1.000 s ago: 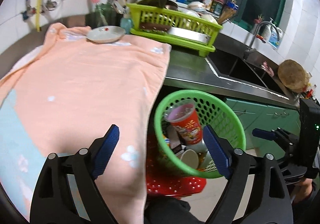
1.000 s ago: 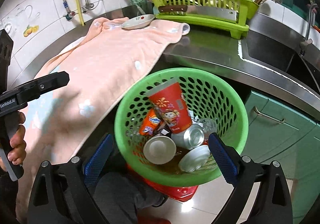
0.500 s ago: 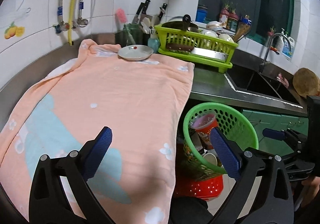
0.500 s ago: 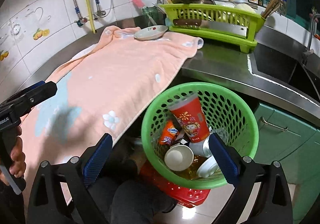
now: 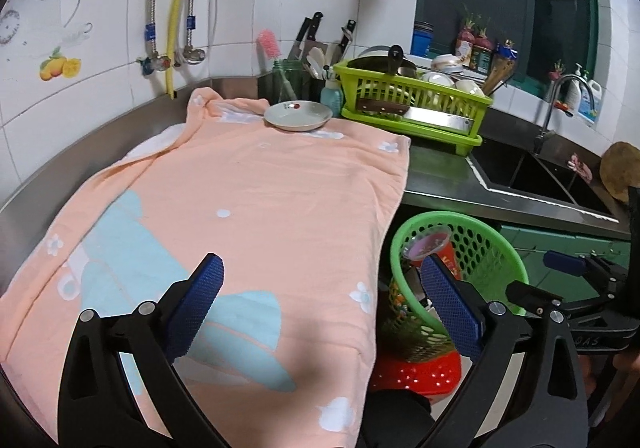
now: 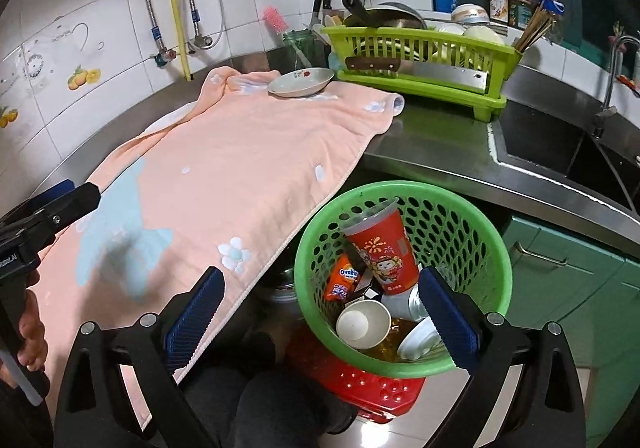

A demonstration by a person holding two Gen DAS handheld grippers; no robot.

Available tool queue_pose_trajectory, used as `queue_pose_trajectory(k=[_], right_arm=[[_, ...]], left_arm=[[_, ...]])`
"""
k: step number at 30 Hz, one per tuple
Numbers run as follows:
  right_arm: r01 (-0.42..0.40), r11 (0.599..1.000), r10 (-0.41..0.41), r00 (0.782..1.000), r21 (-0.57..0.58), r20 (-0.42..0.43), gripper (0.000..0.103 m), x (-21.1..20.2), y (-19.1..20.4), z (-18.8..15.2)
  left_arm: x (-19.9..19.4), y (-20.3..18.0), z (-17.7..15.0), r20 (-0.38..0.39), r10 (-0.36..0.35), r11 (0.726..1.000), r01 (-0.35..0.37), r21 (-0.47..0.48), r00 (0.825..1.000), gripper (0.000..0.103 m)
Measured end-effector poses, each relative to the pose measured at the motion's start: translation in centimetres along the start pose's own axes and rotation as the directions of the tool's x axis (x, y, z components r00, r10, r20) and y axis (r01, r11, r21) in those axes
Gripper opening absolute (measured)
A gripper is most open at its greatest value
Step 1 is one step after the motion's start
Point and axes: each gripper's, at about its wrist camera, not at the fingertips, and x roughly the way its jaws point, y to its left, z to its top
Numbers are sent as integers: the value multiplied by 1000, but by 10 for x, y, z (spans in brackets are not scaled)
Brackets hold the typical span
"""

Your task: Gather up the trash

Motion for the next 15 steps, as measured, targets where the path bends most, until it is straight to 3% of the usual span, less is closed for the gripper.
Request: queue_pose_trajectory(k=[15], right_arm=[[-6, 999, 5, 1000, 51, 26, 94, -9, -1, -1]], left_arm=[[-13, 7, -2, 24, 47, 999, -47, 4, 999, 98]])
